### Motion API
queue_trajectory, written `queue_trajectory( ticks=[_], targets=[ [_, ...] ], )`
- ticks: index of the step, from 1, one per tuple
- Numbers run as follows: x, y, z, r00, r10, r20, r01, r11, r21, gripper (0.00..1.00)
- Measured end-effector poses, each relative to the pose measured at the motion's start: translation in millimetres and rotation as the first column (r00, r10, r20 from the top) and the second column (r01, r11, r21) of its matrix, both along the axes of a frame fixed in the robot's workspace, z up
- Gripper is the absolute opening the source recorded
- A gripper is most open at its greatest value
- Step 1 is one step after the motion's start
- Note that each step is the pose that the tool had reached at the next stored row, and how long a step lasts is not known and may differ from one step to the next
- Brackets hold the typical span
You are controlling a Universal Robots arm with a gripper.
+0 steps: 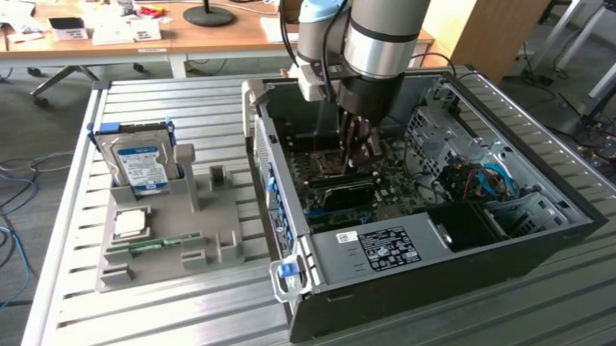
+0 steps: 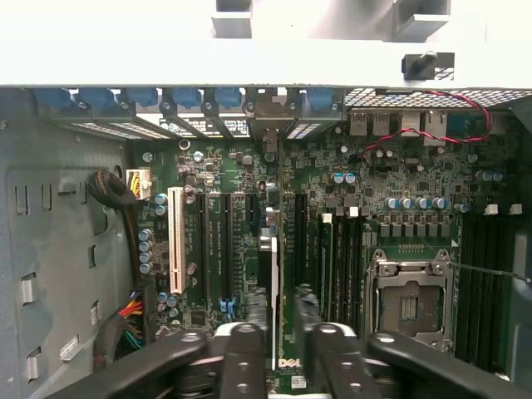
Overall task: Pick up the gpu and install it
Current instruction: 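Press down on the gpu until it lock into place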
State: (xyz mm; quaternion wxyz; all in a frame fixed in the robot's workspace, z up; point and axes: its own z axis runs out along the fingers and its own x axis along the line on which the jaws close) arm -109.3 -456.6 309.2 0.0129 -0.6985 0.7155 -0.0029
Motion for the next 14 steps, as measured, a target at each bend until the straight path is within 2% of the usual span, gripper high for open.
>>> queue_trajectory(
  ticks=[2, 3, 5, 14],
  targets=[
    [0.0, 0.0, 0.0, 1.0, 0.0, 0.0, 0.0, 1.0, 0.0, 0.2],
    [0.0, 0.0, 0.0, 1.0, 0.0, 0.0, 0.0, 1.0, 0.0, 0.2],
    [0.0, 0.0, 0.0, 1.0, 0.0, 0.0, 0.0, 1.0, 0.0, 0.11],
    [0.0, 0.1, -0.1, 1.0, 0.0, 0.0, 0.0, 1.0, 0.0006, 0.11]
  ],
)
